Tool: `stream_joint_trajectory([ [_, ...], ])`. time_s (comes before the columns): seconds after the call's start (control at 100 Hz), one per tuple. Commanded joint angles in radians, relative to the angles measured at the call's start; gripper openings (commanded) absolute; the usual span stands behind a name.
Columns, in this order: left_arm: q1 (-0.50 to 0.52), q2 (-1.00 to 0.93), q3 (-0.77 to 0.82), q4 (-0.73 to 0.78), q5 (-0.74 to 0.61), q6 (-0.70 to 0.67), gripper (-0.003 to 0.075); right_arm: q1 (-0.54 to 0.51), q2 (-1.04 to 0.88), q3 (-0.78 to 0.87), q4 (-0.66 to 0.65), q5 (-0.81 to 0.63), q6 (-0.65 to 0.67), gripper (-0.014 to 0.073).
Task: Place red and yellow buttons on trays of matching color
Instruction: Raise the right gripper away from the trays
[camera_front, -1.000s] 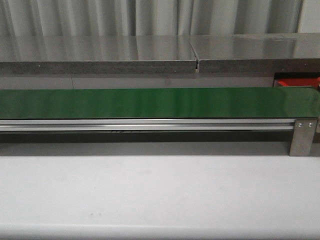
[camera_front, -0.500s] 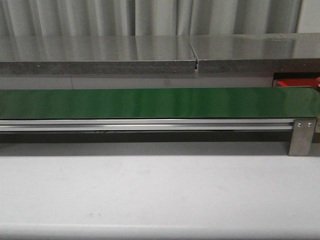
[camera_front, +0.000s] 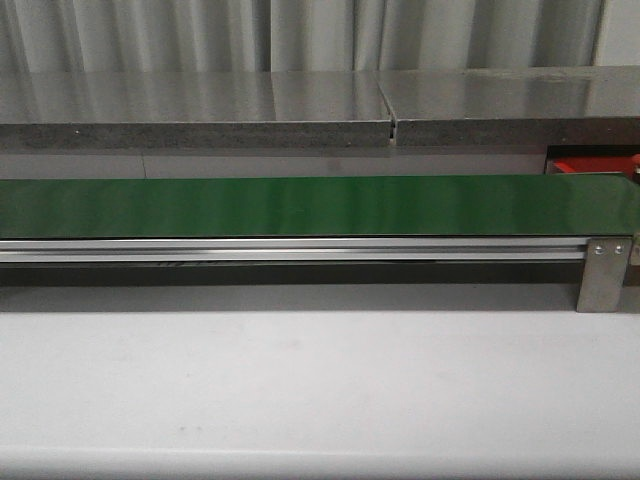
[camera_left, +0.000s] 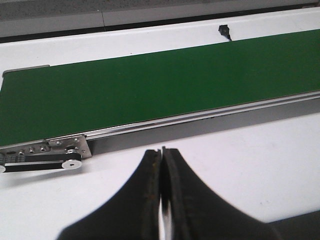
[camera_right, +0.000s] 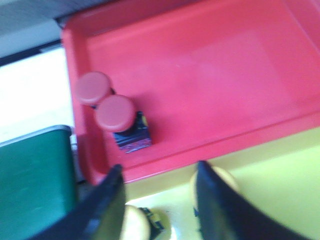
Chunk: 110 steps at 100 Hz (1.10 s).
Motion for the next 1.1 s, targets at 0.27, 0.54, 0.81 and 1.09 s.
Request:
stream_joint_trajectory([
  [0.27, -0.008, -0.003, -0.028, -0.017, -0.062, -0.001, -0.0020, 0.115, -0.259, 0.001, -0.035, 0.046, -0.016, -0.0076],
  [0.54, -0.008, -0.003, -0.028, -0.017, -0.062, -0.001, -0.0020, 0.227, -0.456, 0.139, -0.053, 0.048, -0.020, -0.0076],
  [0.81, -0.008, -0.003, -0.028, -0.017, -0.062, -0.001, -0.0020, 0.306, -0.665, 0.293, -0.054, 0.046, -0.022, -0.0076],
  [1.09, -0.008, -0.003, -0.028, -0.019, -0.064, -0.001, -0.0020, 0.323, -0.891, 0.411, -0.054, 0.046, -0.022, -0.0076],
])
